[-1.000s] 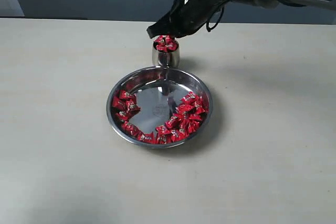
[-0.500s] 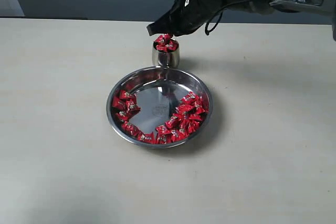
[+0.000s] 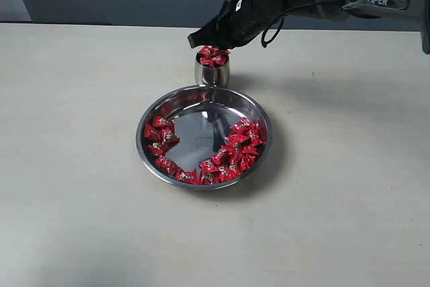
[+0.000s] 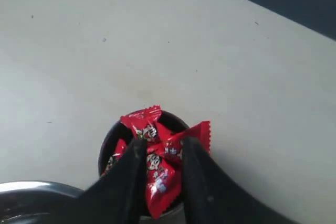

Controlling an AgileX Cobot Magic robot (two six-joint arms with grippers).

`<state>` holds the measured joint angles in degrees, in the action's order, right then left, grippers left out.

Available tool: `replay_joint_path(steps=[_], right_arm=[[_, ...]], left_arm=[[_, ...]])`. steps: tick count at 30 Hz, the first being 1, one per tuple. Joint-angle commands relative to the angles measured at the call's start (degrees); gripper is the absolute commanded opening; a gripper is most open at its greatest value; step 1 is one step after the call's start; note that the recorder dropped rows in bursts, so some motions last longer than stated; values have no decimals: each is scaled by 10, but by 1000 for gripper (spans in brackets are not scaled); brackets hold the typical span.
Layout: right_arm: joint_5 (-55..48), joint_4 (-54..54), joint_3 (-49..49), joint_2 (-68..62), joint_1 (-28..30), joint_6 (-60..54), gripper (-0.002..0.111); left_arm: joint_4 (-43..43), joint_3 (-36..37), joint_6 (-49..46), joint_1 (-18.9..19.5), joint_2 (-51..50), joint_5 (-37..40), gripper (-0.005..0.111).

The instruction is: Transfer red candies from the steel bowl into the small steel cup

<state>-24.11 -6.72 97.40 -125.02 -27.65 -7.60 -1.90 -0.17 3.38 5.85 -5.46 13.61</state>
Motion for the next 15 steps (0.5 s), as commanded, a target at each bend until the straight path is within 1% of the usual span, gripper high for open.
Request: replay_joint_path(steps=[1, 5, 6, 9, 10, 15], right_arm=[[17, 3, 1, 28, 2, -3, 25], [1, 3, 1, 46, 2, -3, 24], [-10, 3, 1, 50, 2, -3, 21], [-76, 2, -1, 69, 2, 2, 2], [-97, 2, -4, 77, 2, 2, 0], [-105, -15, -58, 149, 2, 3, -1]], left_arm=[[-4, 2, 1, -3, 4, -2, 0], [-4, 2, 1, -3, 4, -2, 0], [-4, 2, 1, -3, 4, -2, 0], [-4, 2, 1, -3, 4, -2, 0], [-4, 2, 1, -3, 4, -2, 0], [-4, 2, 1, -3, 4, -2, 0]])
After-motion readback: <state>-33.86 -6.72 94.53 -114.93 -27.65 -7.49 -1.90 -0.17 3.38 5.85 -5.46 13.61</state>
